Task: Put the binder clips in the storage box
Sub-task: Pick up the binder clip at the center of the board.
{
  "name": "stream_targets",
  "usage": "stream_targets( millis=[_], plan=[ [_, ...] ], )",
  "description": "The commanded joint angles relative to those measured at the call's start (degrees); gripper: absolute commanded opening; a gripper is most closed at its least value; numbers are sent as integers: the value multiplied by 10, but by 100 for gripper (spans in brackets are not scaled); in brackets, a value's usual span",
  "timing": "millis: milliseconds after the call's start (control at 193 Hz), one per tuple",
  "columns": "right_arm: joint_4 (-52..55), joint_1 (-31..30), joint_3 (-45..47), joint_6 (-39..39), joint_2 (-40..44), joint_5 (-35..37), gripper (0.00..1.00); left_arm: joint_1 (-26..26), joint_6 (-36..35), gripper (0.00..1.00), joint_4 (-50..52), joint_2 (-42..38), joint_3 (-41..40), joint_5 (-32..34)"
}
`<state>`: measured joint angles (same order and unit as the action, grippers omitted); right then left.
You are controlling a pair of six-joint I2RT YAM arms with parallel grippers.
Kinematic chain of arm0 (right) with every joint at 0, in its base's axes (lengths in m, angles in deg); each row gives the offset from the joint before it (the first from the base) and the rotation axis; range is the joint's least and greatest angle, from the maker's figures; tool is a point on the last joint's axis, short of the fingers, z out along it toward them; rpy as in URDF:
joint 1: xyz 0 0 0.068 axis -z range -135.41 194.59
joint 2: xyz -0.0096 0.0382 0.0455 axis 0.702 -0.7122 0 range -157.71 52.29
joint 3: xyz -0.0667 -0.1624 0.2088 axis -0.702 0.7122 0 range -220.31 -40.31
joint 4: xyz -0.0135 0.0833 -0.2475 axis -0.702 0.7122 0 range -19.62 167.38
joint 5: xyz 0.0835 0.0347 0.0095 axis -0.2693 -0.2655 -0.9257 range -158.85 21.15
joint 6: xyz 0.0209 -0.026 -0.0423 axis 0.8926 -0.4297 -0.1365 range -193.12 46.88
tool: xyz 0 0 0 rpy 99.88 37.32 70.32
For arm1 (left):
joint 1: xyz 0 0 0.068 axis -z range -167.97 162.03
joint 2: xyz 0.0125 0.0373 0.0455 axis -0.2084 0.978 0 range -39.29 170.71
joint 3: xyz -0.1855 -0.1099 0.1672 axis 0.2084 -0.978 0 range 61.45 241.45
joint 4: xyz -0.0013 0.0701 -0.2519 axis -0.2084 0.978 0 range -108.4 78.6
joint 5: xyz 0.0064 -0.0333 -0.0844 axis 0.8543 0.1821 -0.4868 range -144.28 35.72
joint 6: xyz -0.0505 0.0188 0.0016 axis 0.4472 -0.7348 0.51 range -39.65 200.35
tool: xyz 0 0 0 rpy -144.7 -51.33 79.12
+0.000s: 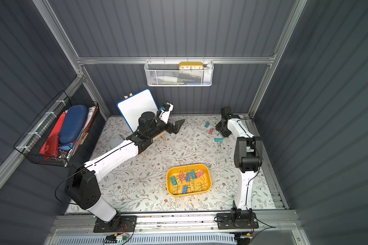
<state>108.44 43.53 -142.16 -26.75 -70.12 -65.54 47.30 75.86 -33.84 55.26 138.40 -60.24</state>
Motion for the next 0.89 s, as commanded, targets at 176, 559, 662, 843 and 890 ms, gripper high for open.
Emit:
stream_targets(
  millis=[176, 559, 662, 843, 890],
  plan=[
    [0, -3, -22, 130, -56, 4, 44, 0, -5, 99, -12, -22, -4, 1],
    [22, -4, -35, 131, -83, 12, 27, 1, -6, 99, -12, -23, -5, 3],
    [20, -4, -35, 115, -68, 12, 13, 0, -6, 99, -12, -21, -3, 3],
    [12, -7, -10, 48, 3, -4, 0, 1, -7, 99, -12, -23, -3, 1],
    [8, -11, 6, 27, 31, -11, 0, 1, -6, 99, -13, -23, -3, 1]
  ],
)
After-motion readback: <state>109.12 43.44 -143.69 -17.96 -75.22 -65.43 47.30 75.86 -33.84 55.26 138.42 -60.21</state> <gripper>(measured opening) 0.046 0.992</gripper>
